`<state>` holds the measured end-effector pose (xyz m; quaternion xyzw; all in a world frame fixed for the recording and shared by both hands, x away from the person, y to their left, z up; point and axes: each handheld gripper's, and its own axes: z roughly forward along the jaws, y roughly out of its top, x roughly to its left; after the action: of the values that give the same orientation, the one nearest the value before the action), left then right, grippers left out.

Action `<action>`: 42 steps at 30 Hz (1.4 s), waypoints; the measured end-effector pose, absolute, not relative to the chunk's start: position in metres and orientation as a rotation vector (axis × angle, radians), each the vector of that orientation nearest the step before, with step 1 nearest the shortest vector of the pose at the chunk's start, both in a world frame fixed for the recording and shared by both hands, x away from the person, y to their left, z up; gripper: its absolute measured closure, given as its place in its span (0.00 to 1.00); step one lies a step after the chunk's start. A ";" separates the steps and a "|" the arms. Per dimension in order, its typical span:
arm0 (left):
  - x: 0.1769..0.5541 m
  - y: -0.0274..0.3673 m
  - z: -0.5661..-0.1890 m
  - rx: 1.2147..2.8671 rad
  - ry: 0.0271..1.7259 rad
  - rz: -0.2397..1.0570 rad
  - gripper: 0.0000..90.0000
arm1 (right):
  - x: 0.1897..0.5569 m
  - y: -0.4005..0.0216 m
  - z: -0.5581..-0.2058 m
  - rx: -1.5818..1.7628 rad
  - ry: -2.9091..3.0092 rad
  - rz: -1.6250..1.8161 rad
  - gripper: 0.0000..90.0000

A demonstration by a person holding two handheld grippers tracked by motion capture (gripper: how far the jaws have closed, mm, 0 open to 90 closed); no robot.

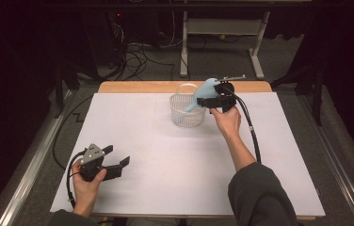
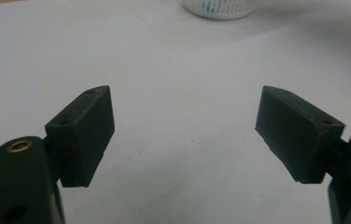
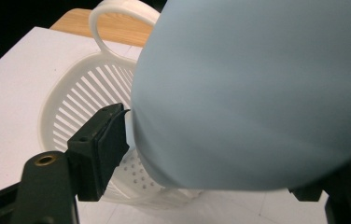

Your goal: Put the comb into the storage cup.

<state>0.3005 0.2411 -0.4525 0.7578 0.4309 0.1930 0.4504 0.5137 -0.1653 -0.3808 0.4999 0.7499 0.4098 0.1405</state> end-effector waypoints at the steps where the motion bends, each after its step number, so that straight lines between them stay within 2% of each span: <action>1: 0.300 0.241 -0.452 1.872 1.065 0.478 0.23 | 0.513 -0.166 -0.380 1.441 2.165 1.190 0.28; 42: 0.299 0.242 -0.453 1.874 1.063 0.484 0.23 | 0.484 -0.198 -0.368 1.396 2.091 1.231 0.28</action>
<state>0.2986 0.2417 -0.4527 0.7580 0.4299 0.1957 0.4499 0.4844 -0.1977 -0.3684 0.4915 0.7360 0.4332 0.1704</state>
